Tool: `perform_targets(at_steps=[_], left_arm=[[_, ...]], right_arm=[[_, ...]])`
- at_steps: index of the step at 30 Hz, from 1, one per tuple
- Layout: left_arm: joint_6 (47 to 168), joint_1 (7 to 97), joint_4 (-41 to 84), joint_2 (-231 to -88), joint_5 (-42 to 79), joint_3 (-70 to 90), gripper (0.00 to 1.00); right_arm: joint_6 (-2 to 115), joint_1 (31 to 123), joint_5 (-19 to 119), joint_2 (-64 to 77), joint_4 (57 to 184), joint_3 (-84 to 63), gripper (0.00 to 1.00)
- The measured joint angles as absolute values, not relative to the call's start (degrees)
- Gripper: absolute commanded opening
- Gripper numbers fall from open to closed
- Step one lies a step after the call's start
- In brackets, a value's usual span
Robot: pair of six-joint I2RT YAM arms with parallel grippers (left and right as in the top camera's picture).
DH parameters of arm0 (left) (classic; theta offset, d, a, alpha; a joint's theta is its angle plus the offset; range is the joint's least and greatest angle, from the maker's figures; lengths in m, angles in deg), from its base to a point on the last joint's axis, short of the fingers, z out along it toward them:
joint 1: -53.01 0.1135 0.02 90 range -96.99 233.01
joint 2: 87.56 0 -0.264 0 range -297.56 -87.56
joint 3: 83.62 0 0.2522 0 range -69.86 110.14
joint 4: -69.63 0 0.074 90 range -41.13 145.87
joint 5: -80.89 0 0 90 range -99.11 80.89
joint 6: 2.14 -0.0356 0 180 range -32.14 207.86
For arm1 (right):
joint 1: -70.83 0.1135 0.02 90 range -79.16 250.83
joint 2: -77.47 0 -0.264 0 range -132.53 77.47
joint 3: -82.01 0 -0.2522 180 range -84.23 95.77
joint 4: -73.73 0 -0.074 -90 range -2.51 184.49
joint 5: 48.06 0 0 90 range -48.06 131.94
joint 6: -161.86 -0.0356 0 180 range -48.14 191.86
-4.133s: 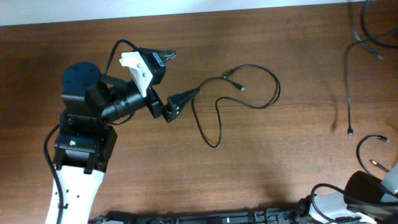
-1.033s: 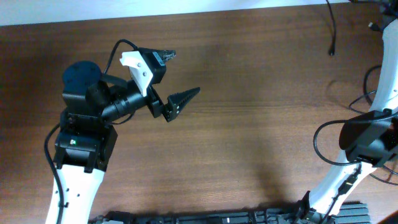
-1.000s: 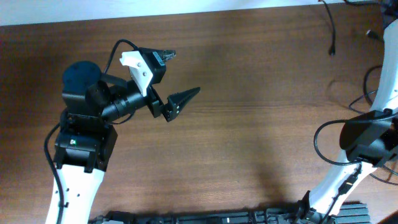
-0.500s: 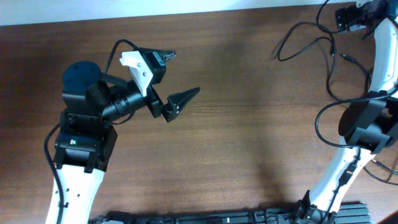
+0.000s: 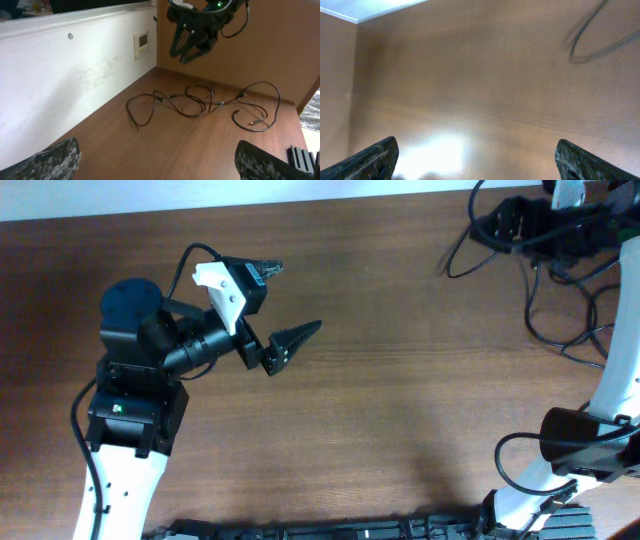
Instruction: Untangle cables
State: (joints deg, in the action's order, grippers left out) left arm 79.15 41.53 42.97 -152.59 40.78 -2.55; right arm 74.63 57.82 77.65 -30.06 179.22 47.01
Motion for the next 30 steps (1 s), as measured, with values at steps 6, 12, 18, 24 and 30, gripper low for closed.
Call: perform_targets(at_steps=[6,12,18,24,30], left_arm=[[79.15,41.53,42.90,-152.59,40.80,-2.55,0.99],[79.15,41.53,42.95,-152.59,40.78,-2.55,0.99],[79.15,41.53,42.92,-152.59,40.78,-2.55,0.99],[79.15,41.53,42.90,-152.59,40.78,-2.55,0.99],[79.15,41.53,43.05,-152.59,40.78,-2.55,0.99]], right_arm=[[74.41,63.65,76.27,-30.06,183.61,47.01,0.99],[74.45,63.65,65.19,-30.10,181.82,43.16,0.99],[74.47,68.59,60.03,-24.81,159.48,27.36,0.99],[74.65,74.41,53.41,-13.66,126.15,-2.43,0.99],[74.65,74.41,52.27,2.36,88.20,-35.13,0.99]])
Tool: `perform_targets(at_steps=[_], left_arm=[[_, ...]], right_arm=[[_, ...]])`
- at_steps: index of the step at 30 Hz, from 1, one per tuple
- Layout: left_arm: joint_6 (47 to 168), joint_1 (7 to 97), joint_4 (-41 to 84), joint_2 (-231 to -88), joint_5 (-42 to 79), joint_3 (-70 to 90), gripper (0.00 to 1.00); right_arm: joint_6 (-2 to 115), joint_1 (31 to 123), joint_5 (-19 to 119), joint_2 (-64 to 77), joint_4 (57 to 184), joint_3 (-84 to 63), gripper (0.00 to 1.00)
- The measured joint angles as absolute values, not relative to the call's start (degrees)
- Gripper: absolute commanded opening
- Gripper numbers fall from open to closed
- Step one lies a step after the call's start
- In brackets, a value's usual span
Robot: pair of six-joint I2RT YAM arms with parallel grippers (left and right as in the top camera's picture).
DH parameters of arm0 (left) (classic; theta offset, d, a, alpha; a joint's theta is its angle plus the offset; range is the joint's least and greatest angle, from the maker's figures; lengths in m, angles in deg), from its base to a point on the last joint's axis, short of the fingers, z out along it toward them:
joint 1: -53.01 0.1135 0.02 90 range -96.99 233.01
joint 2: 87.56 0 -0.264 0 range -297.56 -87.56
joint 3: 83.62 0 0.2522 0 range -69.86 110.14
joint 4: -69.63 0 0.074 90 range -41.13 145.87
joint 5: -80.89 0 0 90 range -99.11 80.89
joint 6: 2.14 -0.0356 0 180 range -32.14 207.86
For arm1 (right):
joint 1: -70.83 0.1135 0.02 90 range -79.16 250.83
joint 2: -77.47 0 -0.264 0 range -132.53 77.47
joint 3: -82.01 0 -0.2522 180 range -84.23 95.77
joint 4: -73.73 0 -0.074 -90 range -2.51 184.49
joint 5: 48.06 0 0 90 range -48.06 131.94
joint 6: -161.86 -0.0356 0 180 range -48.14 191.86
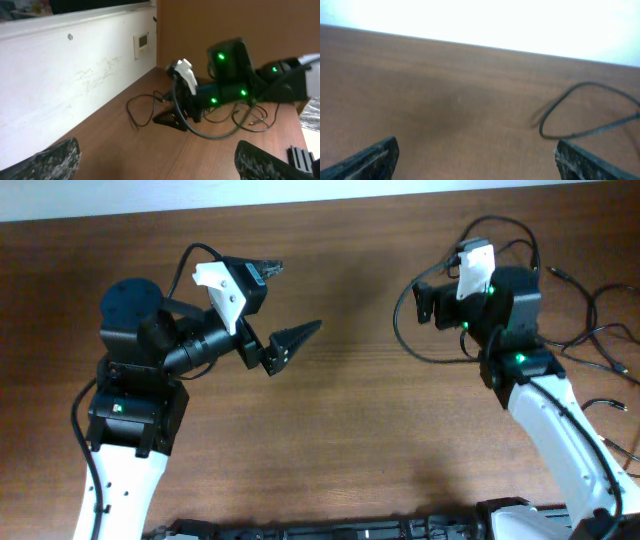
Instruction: Untangle cables
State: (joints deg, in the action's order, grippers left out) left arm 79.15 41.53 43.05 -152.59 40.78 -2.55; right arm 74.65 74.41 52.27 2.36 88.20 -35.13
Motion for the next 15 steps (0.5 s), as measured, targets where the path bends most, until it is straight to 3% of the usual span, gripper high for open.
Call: perform_targets(at_steps=[4,12,14,15], left_arm=[[79.15,41.53,42.90,-152.59,40.75,-2.55,0.99],[79.15,41.53,42.88,-152.59,40.78,-2.55,0.99],[79.15,41.53,42.92,-152.59,40.78,-2.55,0.99],[79.15,41.53,42.97,-152.59,40.80,-2.55,0.99]], right_arm=[[74.67,74.41,50.63,10.97,61.34,-56.61,0.99],[74.67,74.41,49.28,21.57,54.89,-67.65,0.99],[74.65,74.41,49.25,23.71,49.23,-72.13,0.99],[74.69,74.41,49.23,24.78,38.98,-76.88,0.99]])
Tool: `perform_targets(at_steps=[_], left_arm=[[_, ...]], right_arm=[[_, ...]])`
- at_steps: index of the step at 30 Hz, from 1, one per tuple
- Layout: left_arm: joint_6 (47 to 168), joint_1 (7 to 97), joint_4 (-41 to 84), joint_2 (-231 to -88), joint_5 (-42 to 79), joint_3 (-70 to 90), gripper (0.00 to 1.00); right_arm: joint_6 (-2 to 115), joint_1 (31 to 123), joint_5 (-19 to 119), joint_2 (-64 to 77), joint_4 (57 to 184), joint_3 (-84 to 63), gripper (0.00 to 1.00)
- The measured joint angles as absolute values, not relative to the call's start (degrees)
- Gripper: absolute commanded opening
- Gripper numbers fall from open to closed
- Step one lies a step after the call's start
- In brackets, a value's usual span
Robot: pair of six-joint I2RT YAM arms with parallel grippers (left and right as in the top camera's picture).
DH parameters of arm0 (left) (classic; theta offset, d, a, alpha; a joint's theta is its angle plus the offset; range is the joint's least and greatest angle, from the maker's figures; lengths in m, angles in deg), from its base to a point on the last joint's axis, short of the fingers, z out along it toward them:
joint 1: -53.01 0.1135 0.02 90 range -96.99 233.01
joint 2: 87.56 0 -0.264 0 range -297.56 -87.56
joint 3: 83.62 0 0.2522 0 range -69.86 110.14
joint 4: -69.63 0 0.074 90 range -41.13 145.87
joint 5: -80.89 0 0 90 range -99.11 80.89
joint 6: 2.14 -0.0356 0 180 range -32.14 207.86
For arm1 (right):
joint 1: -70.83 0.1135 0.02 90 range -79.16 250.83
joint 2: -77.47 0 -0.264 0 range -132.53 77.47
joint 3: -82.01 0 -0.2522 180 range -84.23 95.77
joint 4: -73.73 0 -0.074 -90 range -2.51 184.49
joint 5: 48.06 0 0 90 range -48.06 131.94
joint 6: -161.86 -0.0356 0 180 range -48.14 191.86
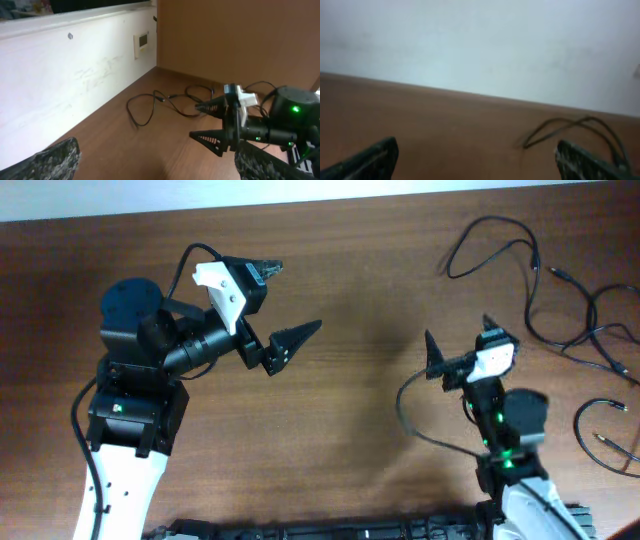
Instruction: Untangle cables
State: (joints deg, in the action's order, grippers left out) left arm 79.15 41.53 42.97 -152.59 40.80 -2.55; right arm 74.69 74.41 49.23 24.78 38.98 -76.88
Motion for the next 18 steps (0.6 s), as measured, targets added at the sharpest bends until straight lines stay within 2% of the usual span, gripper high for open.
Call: perform_targets(at_steps=[2,5,13,18], left_arm=[[79.15,41.53,42.90,-152.59,40.80,-2.55,0.99],[79.15,41.53,42.90,-152.59,40.75,-2.55,0.99],[79.15,41.53,42.92,-152.59,40.78,-2.55,0.99],[79.15,41.53,43.08,-152.70,40.69,-2.55,0.99]], right_arm=[[74.67,74.41,49.25,27.21,34.35,-82.12,0.99],[74.69,74.41,49.25,31.82,35.31,-83.65,0.99],[74.65,74.41,49.25,43.80,63.31,-83.50,0.99],[74.67,74.41,49.25,63.47,87.37,-83.63,0.99]])
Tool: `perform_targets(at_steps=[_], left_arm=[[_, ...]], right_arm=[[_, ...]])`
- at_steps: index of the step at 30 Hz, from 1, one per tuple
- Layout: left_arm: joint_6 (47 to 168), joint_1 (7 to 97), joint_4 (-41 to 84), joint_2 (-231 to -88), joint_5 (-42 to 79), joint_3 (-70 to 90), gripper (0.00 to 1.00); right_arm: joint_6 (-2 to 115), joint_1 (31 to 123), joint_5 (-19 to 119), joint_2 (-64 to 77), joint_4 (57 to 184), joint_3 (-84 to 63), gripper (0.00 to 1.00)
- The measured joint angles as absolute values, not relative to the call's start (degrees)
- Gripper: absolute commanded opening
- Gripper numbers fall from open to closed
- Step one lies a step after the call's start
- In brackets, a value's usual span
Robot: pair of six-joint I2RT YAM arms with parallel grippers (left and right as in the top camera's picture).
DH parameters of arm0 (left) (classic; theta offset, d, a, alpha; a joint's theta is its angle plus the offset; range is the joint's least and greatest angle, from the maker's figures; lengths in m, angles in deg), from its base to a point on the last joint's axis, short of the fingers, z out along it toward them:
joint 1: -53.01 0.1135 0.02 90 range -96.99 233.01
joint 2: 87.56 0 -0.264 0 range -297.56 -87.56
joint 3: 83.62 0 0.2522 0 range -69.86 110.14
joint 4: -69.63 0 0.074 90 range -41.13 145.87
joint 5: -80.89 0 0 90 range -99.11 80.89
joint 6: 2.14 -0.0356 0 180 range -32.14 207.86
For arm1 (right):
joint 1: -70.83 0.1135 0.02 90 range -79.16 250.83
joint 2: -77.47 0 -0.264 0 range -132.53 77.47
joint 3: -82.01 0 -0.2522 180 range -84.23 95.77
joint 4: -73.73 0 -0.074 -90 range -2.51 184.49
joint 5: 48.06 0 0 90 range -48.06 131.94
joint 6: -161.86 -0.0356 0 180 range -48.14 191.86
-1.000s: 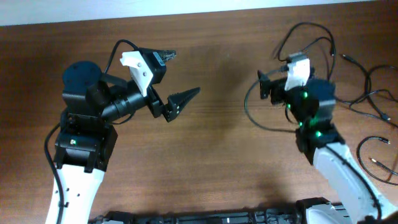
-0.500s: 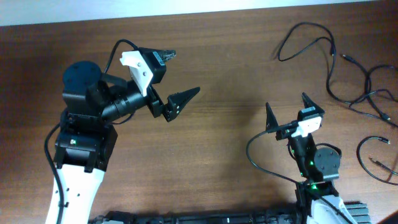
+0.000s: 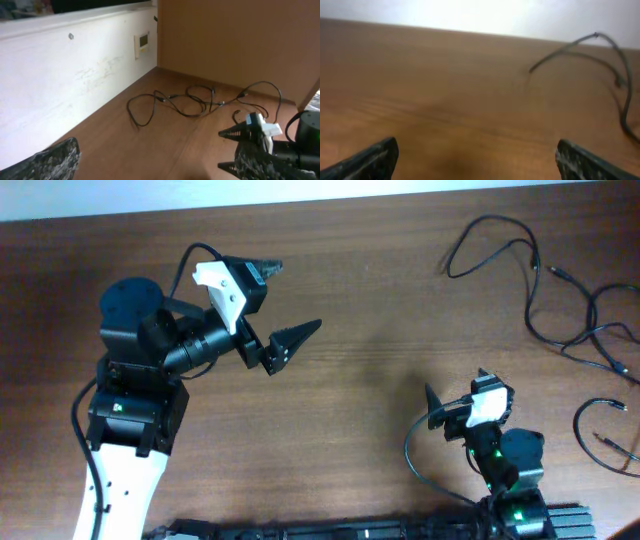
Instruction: Untangle cables
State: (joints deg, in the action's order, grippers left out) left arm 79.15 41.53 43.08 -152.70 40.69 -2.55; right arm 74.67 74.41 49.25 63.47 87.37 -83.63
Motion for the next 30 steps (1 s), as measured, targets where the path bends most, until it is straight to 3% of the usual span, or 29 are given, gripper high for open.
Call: perform_targets(at_steps=[4,30], left_arm=[[79.15,41.53,42.95,-152.70,40.49,-2.51,0.99],[79.15,41.53,42.90,-152.70,40.40,-2.51,0.99]], right_arm=[[74.65,74.41,49.23,76.67,91.02,-83.63,0.99],[74.67,74.43,49.25,76.67,91.02,-83.63,0.99]])
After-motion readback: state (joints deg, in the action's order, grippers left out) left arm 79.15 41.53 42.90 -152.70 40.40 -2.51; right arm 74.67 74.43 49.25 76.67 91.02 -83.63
